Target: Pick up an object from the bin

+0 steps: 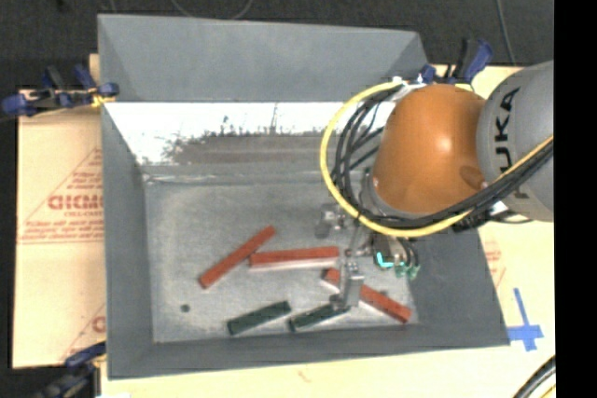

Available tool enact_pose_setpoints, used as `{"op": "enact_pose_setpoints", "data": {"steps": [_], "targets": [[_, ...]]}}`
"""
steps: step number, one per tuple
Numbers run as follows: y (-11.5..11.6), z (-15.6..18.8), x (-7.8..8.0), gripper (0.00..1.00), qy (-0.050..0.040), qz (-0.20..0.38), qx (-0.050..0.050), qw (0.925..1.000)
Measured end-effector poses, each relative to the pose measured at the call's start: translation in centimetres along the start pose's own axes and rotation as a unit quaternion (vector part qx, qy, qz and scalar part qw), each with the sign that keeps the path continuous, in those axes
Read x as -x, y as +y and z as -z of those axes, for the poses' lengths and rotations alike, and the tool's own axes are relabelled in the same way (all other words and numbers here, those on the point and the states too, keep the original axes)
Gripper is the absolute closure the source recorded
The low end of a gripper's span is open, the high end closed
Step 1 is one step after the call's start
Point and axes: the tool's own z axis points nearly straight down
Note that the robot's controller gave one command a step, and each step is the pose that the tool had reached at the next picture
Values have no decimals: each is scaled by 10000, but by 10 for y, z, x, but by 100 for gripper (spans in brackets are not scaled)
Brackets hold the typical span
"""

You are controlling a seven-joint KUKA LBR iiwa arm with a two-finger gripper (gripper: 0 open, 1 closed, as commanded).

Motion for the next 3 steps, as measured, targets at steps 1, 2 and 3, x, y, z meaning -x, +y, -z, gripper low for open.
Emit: {"op": "enact_pose_setpoints", "data": {"steps": [1, 2, 3], "targets": [[4, -134, 33, 0, -15, -462, 3, 9989], [4, -130, 33, 100, -38, -469, 4, 9989], [-32, 55, 44, 100, -86, -574, -1, 9983]]}}
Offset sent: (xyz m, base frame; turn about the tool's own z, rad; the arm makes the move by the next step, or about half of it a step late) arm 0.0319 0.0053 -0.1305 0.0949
